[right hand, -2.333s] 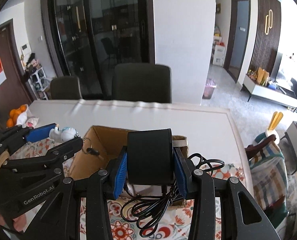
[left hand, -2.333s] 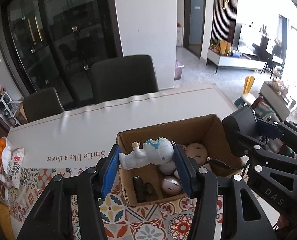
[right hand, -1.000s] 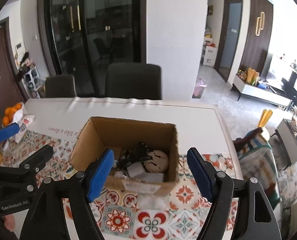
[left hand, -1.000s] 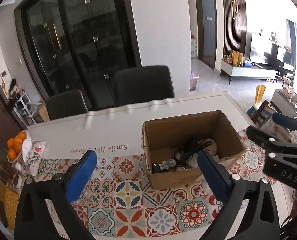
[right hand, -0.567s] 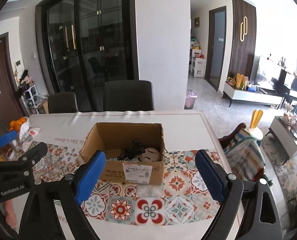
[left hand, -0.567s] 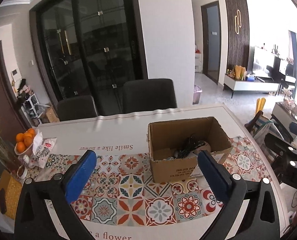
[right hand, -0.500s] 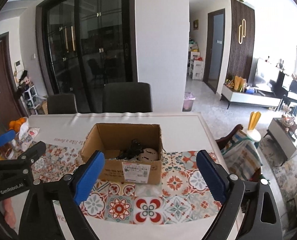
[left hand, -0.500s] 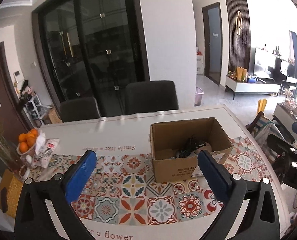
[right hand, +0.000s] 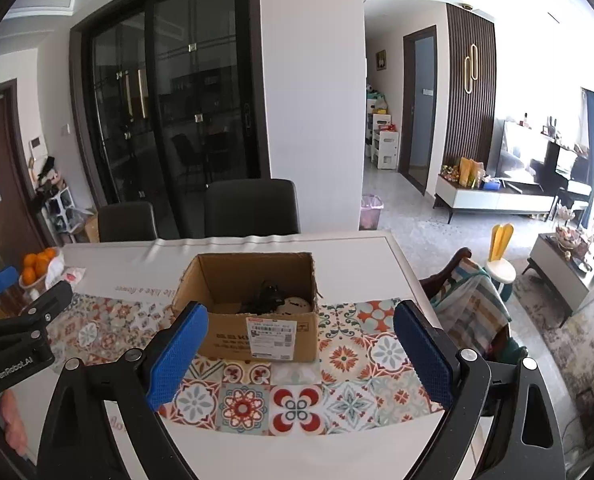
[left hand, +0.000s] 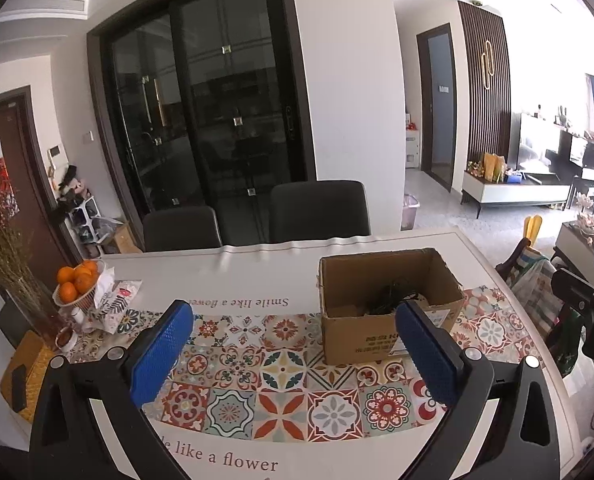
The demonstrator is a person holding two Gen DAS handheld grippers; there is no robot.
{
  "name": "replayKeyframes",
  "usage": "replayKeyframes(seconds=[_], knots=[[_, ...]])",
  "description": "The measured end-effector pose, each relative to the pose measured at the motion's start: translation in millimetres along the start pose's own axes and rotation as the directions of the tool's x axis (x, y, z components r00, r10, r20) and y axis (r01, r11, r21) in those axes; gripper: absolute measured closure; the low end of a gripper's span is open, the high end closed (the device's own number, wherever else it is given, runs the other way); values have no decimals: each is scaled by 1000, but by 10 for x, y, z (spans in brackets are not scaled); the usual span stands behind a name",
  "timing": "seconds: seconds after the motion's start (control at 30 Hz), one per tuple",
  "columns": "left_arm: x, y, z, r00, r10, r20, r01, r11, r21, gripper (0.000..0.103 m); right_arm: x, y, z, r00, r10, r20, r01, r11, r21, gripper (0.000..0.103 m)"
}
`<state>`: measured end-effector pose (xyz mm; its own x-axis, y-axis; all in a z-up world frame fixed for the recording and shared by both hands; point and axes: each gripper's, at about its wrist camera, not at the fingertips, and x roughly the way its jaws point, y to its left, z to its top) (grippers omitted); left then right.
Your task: Organize rigid objects
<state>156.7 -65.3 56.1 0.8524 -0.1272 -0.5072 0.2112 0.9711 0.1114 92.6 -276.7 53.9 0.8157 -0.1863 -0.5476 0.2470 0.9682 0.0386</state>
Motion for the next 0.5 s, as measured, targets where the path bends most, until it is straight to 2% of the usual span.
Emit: replayKeyframes(seconds=[0.5], knots=[[-125, 36, -6, 1000, 7, 27, -7, 1000, -13, 0, -120, -6, -34, 1000, -8, 15, 8, 1000, 6, 9]])
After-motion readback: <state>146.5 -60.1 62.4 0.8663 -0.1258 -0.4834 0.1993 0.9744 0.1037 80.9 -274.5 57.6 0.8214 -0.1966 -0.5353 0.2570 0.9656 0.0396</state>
